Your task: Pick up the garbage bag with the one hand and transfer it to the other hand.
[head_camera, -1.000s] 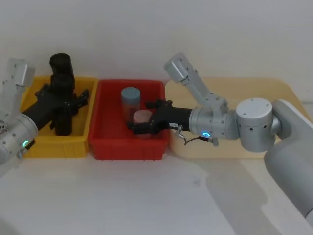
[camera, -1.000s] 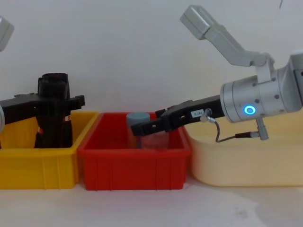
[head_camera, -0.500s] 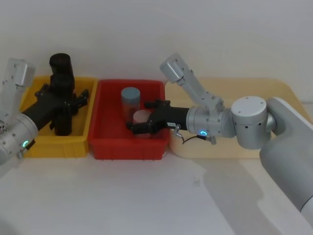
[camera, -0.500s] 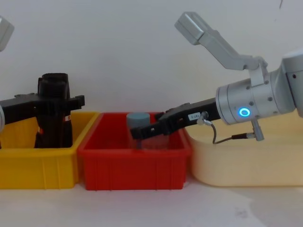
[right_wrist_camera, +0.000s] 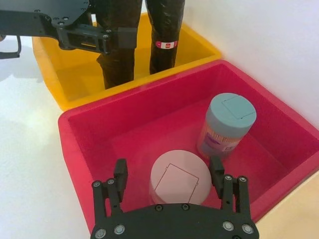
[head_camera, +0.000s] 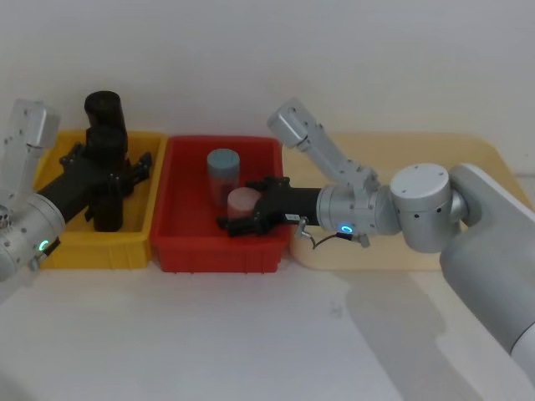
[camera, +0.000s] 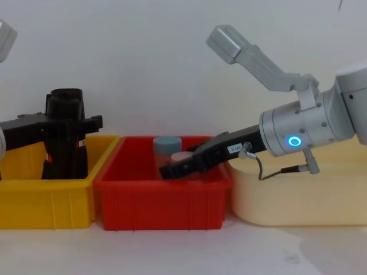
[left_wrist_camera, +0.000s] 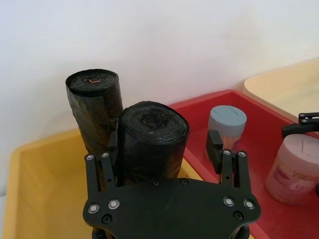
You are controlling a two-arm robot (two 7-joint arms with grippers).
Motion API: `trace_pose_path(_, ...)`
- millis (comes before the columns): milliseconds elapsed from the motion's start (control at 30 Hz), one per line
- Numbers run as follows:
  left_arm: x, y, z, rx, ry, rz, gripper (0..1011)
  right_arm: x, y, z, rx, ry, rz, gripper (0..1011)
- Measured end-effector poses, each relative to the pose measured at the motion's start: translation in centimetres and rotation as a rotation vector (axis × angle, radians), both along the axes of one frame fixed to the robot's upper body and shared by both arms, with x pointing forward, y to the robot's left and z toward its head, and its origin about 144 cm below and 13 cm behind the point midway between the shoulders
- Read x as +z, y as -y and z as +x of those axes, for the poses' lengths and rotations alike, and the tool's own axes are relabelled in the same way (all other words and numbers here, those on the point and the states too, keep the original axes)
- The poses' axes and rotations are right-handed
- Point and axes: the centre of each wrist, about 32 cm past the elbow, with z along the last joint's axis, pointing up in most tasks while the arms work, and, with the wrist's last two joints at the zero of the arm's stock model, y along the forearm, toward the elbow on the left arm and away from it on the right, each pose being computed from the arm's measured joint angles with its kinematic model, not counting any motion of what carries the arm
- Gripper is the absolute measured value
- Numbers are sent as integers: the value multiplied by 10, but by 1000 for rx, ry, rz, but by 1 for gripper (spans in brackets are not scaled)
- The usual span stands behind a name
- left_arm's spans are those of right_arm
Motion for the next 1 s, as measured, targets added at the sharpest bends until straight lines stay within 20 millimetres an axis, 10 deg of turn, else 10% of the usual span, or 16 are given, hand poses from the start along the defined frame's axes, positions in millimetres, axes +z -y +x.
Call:
trace_pose_path(600, 0, 0, 0, 0, 0, 0, 1001, -2, 0, 3, 6, -2, -20, 677)
trace_pose_path(1000, 0, 0, 0, 0, 0, 0, 743, -2, 0, 4, 7, -2, -23, 651)
